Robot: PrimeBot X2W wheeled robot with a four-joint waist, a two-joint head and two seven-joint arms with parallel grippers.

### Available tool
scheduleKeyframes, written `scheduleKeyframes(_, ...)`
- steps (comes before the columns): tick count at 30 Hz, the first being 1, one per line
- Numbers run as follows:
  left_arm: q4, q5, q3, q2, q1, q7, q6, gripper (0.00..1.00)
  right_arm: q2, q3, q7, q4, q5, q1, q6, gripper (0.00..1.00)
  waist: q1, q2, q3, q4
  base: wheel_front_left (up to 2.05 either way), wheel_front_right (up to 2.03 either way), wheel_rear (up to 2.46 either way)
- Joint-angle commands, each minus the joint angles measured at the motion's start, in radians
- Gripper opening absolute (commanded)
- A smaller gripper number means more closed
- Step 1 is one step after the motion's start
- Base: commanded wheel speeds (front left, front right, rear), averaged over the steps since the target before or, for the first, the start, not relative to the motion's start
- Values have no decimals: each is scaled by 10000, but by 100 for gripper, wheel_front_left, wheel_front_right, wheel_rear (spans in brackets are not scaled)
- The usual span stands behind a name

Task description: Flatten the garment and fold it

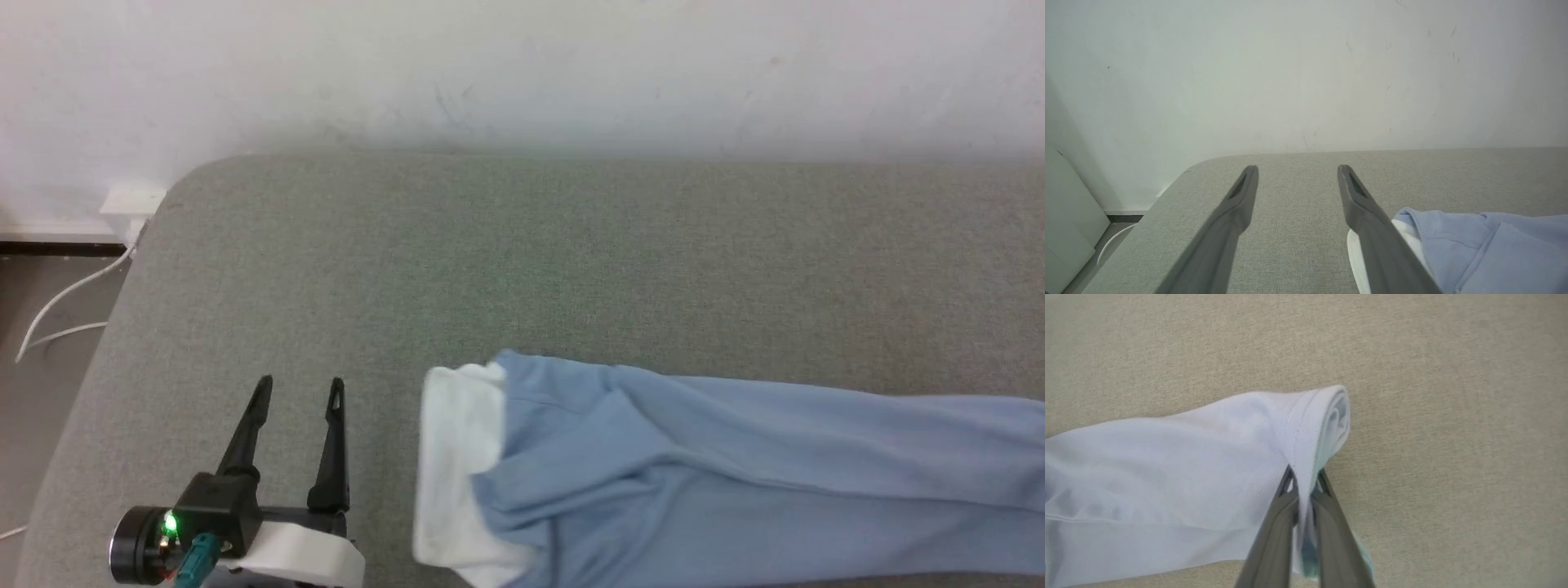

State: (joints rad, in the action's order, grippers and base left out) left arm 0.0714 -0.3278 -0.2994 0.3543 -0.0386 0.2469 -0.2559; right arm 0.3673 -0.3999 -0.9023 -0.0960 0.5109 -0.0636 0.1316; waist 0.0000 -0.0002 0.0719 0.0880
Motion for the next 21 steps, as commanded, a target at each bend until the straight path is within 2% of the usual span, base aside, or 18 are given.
scheduleKeyframes(1,33,15,-17,26,-86,8,1,100,109,-301,-47,99,-177,133,-9,0,0,2,-22,-4,0,0,0)
scheduleKeyframes(4,19,-24,-29,16,-147,8,-19,100,29,-739,-222,295,-313,224,-9,0,0,2,-94,-55,0,0,0)
scheduleKeyframes(7,1,-65,-49,7,-214,5,-30,100,-479,-516,-672,610,128,211,-9,0,0,2,-169,-123,0,0,0)
scheduleKeyframes(14,-2,-109,-133,32,-189,-69,0,100,-1862,1017,-1898,1655,2221,116,-9,0,0,2,-323,-232,0,0,0)
scheduleKeyframes(18,-3,-140,-152,60,-113,-98,28,100,-2443,2143,-1908,2013,3041,51,-9,0,0,2,-322,-243,0,0,0)
scheduleKeyframes(21,-14,-153,-171,51,-39,-91,41,100,-2756,3129,-1522,1956,3478,-58,-9,0,0,2,-276,-235,0,0,0)
